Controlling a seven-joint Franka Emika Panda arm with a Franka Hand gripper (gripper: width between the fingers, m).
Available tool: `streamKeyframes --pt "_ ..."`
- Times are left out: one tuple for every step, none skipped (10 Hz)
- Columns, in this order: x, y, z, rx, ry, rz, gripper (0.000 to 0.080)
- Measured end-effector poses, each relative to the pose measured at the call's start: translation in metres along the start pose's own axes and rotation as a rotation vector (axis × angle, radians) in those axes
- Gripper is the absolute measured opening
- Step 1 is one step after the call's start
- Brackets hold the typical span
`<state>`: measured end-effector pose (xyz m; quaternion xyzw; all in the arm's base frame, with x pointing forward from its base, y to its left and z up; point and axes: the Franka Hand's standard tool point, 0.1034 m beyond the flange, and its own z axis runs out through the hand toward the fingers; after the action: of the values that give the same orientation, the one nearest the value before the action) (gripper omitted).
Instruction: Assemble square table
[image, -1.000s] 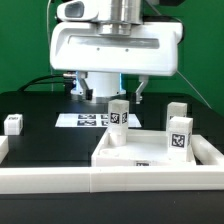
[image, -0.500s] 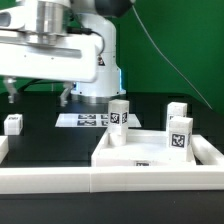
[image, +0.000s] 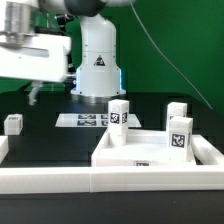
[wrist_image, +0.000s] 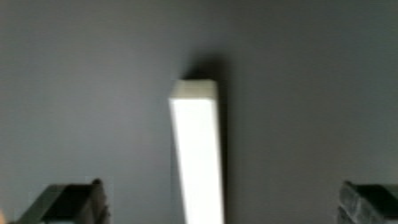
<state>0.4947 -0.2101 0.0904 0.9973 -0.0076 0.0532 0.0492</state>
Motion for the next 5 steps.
streamKeyframes --pt "-0.008 0.008 0.003 0.0 -0.008 -0.013 0.0649" --pt "-0.011 0.014 0.005 0.002 -0.015 -0.049 0.0649" --pt "-0.012 0.017 0.005 0.005 -0.019 -0.063 0.0649" --pt "-0.017 0.015 0.006 0.007 -0.023 -0.062 0.0649" --pt "-0.025 0.014 0.007 0.012 -0.032 -0.058 0.0649"
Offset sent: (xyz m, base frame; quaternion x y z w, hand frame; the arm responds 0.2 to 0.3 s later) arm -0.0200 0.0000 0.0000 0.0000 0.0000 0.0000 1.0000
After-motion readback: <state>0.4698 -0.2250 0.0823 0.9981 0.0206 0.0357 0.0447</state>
